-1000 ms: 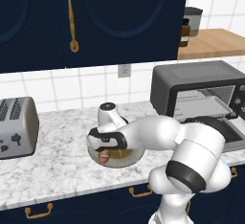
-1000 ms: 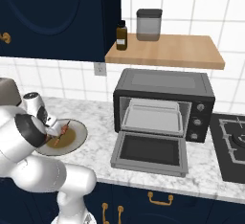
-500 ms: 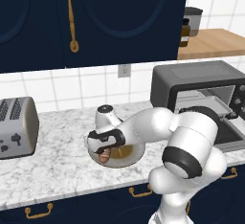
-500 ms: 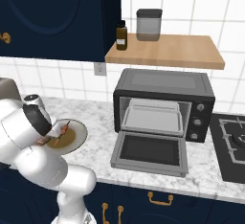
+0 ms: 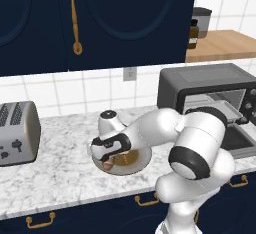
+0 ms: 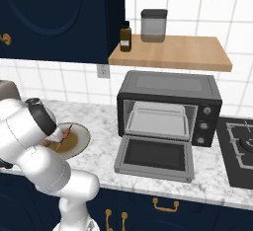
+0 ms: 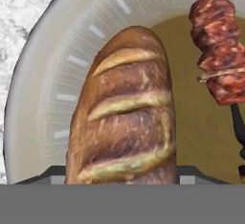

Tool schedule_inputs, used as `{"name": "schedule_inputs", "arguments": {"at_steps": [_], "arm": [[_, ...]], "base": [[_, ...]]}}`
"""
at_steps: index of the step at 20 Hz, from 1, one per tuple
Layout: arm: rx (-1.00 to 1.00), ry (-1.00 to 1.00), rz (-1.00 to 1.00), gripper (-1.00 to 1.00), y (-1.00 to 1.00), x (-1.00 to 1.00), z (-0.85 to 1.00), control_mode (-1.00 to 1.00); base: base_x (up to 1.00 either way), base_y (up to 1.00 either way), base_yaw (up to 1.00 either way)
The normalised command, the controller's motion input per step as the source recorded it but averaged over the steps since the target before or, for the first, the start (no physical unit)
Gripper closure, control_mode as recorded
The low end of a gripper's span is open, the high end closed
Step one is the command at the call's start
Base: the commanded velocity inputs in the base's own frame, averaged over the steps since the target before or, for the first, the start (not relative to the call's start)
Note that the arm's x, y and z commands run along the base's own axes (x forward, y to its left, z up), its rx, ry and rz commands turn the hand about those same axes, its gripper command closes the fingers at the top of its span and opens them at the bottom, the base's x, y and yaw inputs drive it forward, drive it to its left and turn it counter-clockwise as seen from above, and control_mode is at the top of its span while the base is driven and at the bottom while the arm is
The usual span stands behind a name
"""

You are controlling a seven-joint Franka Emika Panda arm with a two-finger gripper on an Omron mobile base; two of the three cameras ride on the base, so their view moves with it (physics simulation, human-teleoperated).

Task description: Pick up the kebab skewer and baguette bread, and place them inside the toaster oven. Close the toaster oven door and start by setting the timer.

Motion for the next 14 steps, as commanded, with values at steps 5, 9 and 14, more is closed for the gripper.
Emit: {"name": "schedule_inputs", "arguments": {"at_steps": [5,9,14], "arm": [[0.02,0.00,-0.09,1.00,-0.15,-0.27,0.56,-1.00],[0.10,0.00,-0.18,1.00,-0.61,-0.42,0.69,-1.00],[0.14,0.00,-0.24,1.00,-0.93,-0.64,0.48,-1.00]], "base": [[0.00,0.00,0.00],[0.00,0.00,0.00],[0.00,0.00,0.00]]}}
